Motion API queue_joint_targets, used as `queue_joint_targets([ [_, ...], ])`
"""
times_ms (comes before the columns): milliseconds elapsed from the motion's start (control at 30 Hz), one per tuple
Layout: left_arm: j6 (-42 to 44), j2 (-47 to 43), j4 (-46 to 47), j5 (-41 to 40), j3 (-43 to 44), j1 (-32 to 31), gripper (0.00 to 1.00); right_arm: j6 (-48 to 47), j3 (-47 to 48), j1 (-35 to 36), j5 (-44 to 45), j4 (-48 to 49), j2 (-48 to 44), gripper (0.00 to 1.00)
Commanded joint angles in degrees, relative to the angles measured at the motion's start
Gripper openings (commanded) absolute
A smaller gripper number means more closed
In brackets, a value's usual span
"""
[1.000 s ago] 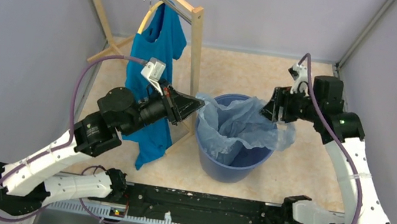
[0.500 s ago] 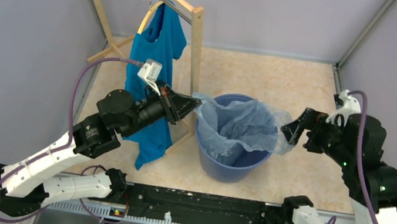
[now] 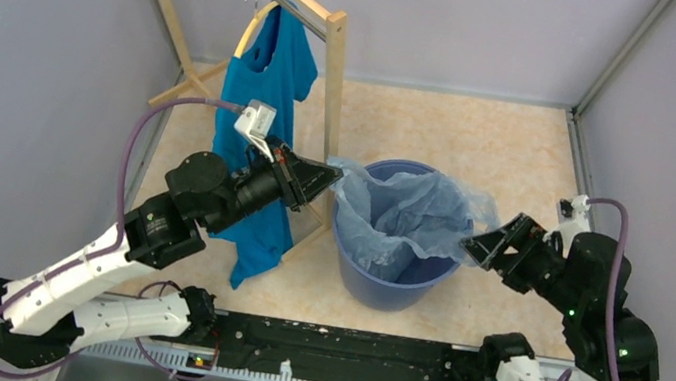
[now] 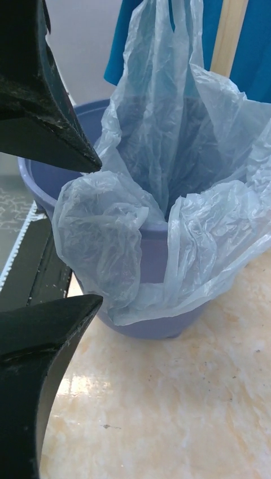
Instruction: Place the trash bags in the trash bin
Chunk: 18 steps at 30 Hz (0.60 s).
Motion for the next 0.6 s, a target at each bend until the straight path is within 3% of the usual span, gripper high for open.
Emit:
queue_joint_targets([
  [0,-0.04,0.55,0.34,-0.32,2.32,-0.04,0.0,2.25,-0.65,0.56,-1.11,2.57,-2.03,0.79],
  [200,0.0,0.46,0.29,-0.61,2.2,-0.02,0.0,4.03,-4.91,0.5,-0.49,8.76,-5.11,0.52],
  [300,1.0,0.15,-1.86,-2.74,3.07,-0.04,0.0,-0.22,-2.52,0.57,-0.26,7.98,-4.14,0.41],
  [400,2.63,-0.39,-4.76,-6.36,3.8,-0.03,0.0,-6.05,1.09,0.55,-0.78,7.36,-2.49,0.22],
  [567,4.12,-0.29,-11.37,-12.03,5.65,-0.04,0.16,-13.58,5.17,0.53,-2.82,6.17,0.55,0.0],
])
